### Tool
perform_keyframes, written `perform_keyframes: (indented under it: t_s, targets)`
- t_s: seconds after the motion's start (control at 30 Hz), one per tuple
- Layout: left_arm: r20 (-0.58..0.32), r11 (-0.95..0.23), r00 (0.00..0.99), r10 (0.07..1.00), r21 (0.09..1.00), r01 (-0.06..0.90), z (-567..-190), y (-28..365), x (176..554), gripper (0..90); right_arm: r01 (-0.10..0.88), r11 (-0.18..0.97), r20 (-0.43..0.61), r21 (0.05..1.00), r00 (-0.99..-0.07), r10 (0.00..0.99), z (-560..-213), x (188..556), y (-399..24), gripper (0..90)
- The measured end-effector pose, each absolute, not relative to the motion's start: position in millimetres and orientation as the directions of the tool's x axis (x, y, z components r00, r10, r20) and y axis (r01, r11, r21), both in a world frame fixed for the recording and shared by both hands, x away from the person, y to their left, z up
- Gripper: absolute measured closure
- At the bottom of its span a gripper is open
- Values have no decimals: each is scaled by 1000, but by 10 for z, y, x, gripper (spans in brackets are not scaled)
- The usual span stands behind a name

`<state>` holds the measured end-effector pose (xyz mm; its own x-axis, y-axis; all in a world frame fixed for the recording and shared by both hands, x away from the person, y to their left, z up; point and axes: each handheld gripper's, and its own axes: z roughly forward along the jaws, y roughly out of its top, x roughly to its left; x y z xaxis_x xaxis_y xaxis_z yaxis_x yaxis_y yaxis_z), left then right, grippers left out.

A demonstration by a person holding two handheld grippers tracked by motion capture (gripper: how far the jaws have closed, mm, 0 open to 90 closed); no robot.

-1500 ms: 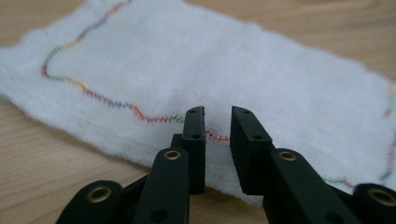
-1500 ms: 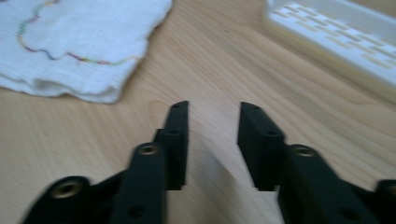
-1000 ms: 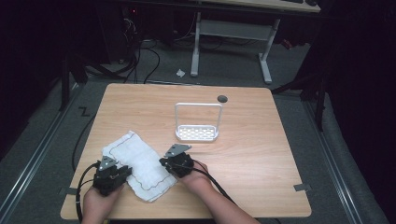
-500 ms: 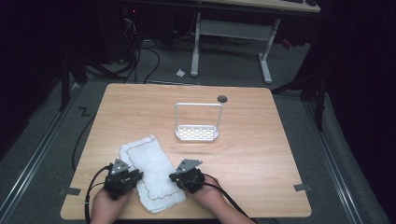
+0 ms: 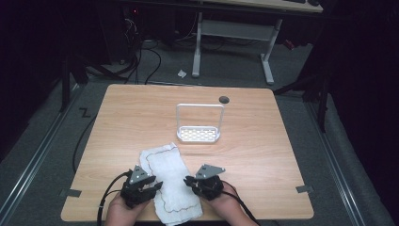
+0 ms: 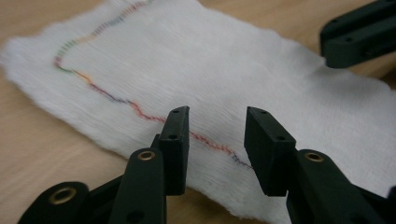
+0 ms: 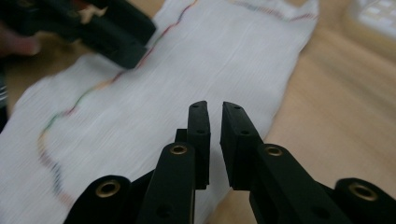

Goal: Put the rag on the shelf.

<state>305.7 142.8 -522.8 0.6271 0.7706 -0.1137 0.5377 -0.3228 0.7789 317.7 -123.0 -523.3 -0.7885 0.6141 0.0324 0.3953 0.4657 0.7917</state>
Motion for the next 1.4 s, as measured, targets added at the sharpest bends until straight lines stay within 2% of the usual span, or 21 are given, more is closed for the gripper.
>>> perform_keyframes:
  t_s: [0.1, 0.17, 0.2, 0.33, 0.5, 0.67, 0.8, 0.93, 1.07, 1.13, 1.17, 1.4]
  targets:
    - [-145, -274, 586, 797, 777, 566, -5217, 1535, 3173, 641, 401, 463, 15, 790, -769, 639, -5217, 3457, -1099, 825]
    - [-140, -272, 578, 804, 777, 567, -5221, 1553, 3215, 668, 410, 465, 18, 785, -764, 645, -5234, 3550, -1049, 825]
    - [-127, -283, 571, 811, 770, 573, -5235, 1566, 3302, 681, 445, 466, 34, 764, -750, 661, -5278, 3711, -948, 826]
    - [-137, -292, 571, 809, 750, 593, -5296, 1549, 3373, 695, 443, 495, 12, 747, -754, 657, -5317, 3785, -873, 827]
    - [-109, -329, 601, 792, 753, 570, -5337, 1438, 3350, 707, 442, 493, 2, 750, -746, 666, -5350, 3726, -924, 828]
    - [-111, -366, 654, 748, 753, 547, -5336, 1183, 3356, 706, 438, 492, -14, 752, -736, 677, -5357, 3554, -1207, 827]
    - [-89, -410, 703, 706, 758, 508, -5341, 919, 3377, 702, 467, 472, -5, 747, -707, 708, -5350, 3420, -1476, 820]
    - [-104, -428, 736, 668, 755, 496, -5335, 695, 3420, 698, 489, 447, -2, 749, -673, 740, -5347, 3327, -1756, 808]
    - [-104, -439, 763, 638, 764, 472, -5337, 577, 3397, 680, 497, 434, -8, 752, -650, 760, -5351, 3254, -1937, 796]
    - [-104, -438, 764, 636, 767, 469, -5335, 567, 3386, 670, 493, 432, -12, 755, -648, 761, -5357, 3241, -1959, 796]
    - [-101, -429, 755, 648, 771, 471, -5316, 587, 3388, 626, 484, 415, -7, 771, -644, 765, -5385, 3211, -1996, 794]
    - [-180, -280, 664, 726, 804, 524, -5235, 910, 3502, 571, 491, 416, -12, 766, -635, 773, -5380, 3206, -1973, 786]
